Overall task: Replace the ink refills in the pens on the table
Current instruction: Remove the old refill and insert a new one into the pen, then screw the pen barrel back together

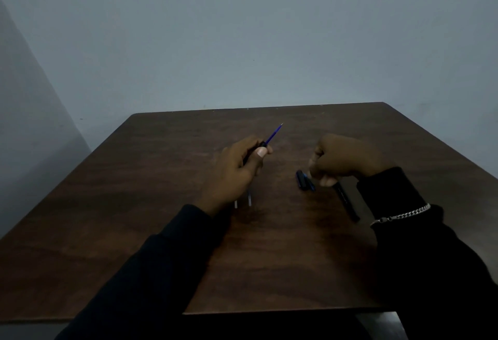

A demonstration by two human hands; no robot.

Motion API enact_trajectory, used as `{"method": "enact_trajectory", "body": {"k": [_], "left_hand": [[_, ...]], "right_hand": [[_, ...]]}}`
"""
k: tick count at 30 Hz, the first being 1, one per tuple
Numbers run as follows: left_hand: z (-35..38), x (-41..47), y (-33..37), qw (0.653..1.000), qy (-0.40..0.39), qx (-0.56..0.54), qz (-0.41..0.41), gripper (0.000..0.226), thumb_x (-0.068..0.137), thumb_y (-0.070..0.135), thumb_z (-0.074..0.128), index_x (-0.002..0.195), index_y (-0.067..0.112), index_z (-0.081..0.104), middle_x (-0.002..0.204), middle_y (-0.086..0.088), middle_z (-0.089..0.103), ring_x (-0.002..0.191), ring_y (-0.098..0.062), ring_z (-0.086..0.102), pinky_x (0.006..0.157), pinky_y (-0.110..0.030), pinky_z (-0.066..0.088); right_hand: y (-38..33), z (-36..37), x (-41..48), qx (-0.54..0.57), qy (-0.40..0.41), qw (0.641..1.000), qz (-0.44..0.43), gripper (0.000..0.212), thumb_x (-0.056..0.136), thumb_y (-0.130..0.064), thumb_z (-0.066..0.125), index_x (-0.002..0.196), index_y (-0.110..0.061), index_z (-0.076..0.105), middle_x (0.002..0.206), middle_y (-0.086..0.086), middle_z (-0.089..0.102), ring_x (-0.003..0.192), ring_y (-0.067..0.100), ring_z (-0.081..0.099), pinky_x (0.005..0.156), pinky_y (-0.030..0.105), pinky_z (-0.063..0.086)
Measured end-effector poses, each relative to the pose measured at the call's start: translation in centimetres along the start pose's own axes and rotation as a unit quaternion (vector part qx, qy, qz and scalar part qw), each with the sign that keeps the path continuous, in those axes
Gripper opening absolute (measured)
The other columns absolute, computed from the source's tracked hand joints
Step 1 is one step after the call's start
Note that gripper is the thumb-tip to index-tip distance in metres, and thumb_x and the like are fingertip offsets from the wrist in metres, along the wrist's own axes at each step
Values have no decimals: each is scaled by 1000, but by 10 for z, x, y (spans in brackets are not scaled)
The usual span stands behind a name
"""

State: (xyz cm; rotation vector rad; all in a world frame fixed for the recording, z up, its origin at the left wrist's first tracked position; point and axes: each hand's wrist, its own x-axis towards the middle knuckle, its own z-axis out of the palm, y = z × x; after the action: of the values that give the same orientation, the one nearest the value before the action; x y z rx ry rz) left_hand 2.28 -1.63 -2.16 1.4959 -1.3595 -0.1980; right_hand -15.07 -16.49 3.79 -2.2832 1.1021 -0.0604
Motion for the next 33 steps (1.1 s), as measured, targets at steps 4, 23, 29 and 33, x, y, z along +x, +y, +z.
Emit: {"method": "enact_trajectory", "body": {"k": [4,23,29,33], "left_hand": [[-1,-1,3,1000,0,5,-6,21,110,20,49,104,17,70,69,14,58,66,-2,55,65,-26,46],[0,-3,7,1000,3,12,-10,22,110,18,50,106,12,71,70,7,57,64,-2,55,63,-23,45],[-1,-3,6,1000,-2,15,-3,23,109,22,49,104,13,70,69,8,56,64,-2,54,62,-23,45],[-2,-1,4,999,-7,32,3,23,109,23,50,104,13,70,70,7,58,65,-5,57,63,-28,46]], "right_hand": [[-2,6,4,4,-3,1000,24,11,90,-3,71,94,8,73,81,17,75,70,25,76,75,44,65],[-11,17,2,-48,22,998,36,26,89,-15,74,69,-1,65,64,12,70,52,19,66,51,29,59],[-8,5,0,157,168,972,-47,21,86,-13,70,70,-1,73,65,13,71,47,14,61,49,25,52],[-14,-3,-6,441,148,868,-176,10,95,-9,64,89,-3,70,90,20,76,73,18,73,61,24,57]]}}
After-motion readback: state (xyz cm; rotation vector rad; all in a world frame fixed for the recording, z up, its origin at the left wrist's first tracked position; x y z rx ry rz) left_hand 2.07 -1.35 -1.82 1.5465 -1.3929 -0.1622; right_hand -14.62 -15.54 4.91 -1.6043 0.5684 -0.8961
